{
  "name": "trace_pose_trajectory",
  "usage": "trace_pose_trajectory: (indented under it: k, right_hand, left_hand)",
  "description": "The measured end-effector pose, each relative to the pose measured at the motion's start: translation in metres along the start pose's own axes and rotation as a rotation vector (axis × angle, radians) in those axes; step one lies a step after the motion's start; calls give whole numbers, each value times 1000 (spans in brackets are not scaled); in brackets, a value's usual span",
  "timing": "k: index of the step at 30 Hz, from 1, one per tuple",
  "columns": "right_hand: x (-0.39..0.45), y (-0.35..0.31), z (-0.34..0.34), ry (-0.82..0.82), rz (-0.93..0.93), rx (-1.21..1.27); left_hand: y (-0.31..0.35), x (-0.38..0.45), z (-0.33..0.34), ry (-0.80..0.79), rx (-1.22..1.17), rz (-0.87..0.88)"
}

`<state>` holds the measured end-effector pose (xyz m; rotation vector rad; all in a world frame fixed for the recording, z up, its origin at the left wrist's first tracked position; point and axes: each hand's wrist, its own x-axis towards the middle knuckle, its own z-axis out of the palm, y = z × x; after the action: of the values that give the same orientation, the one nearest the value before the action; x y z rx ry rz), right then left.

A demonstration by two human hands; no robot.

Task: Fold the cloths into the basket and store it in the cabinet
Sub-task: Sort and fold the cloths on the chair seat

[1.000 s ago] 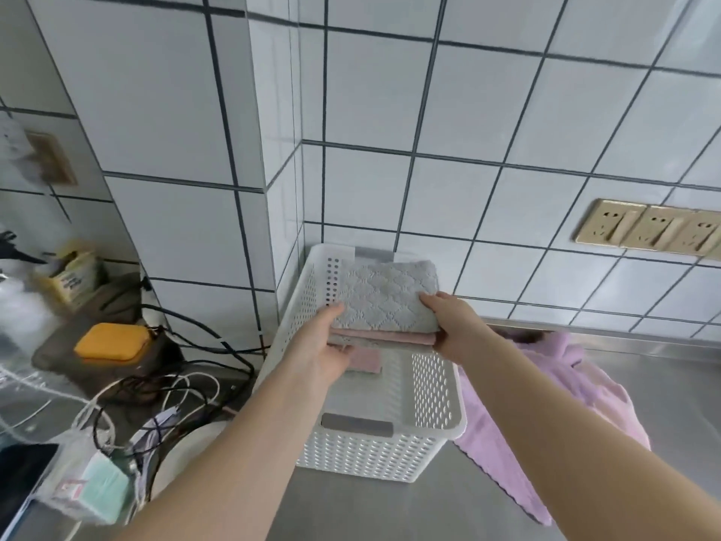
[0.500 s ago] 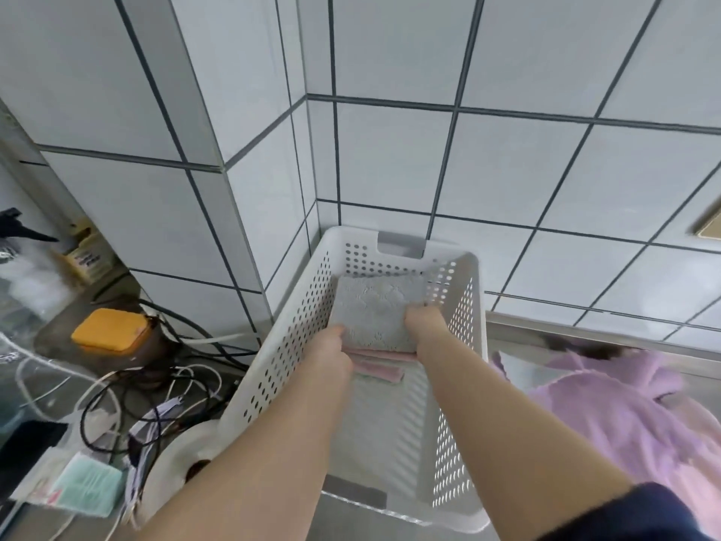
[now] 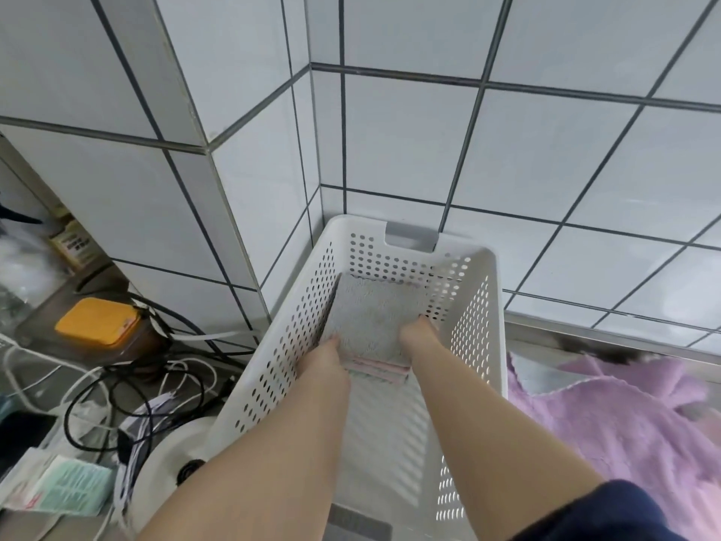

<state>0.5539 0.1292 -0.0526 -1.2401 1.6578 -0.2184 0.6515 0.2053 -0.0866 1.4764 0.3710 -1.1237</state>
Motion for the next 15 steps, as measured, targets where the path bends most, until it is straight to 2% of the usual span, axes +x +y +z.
trace_pose_trajectory:
  k: [4,10,15]
  right_hand:
    - [5,3,5,-5,-49,-193]
    - [13,11,12,40,-117,-191]
    - [13,13,11,42,-117,-178]
  left_hand:
    - [1,8,-3,55,-55,4]
    - [2,12,-2,25,-118,-31]
    - [10,1,2,4,-53,-57]
